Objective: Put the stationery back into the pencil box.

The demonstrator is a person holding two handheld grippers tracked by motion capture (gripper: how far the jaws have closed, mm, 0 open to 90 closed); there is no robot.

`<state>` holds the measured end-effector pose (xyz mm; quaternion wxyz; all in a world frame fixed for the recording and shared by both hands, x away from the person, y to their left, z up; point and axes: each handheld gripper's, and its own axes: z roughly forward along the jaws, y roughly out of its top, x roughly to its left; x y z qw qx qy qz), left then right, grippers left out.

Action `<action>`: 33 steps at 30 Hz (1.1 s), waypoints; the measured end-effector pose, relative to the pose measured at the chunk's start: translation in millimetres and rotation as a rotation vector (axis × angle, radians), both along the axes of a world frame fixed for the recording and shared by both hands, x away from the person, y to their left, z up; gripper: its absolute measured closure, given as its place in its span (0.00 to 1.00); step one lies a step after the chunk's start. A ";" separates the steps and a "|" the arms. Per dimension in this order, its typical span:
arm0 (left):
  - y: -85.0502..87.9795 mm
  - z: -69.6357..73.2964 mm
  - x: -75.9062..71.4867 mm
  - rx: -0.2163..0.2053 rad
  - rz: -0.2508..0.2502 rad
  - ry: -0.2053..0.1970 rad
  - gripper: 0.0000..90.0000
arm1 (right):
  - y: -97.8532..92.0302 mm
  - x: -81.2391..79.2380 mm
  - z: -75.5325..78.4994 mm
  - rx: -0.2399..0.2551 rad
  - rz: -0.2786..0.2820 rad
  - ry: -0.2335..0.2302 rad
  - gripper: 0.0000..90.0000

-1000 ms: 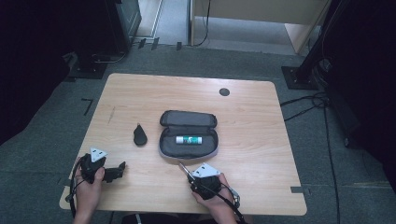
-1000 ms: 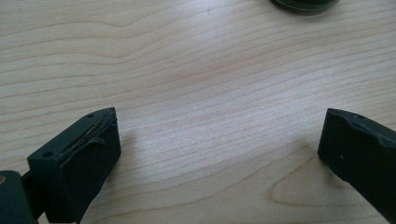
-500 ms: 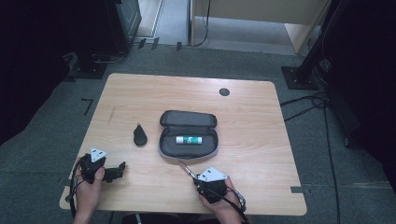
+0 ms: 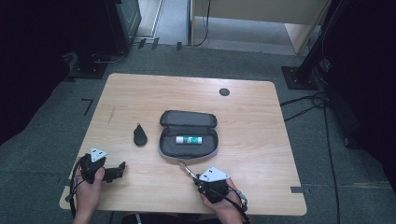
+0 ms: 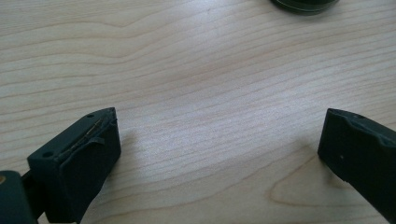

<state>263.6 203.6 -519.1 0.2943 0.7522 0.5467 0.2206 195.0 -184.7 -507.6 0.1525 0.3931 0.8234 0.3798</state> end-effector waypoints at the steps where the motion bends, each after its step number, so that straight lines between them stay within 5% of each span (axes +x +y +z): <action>1: 0.0 0.0 0.0 0.000 0.000 0.000 0.00 | 0.0 -0.4 1.6 -0.003 0.003 -0.005 0.89; 33: 0.0 0.0 0.0 0.000 0.000 0.000 0.00 | -1.8 6.0 39.1 0.037 0.050 -0.071 0.90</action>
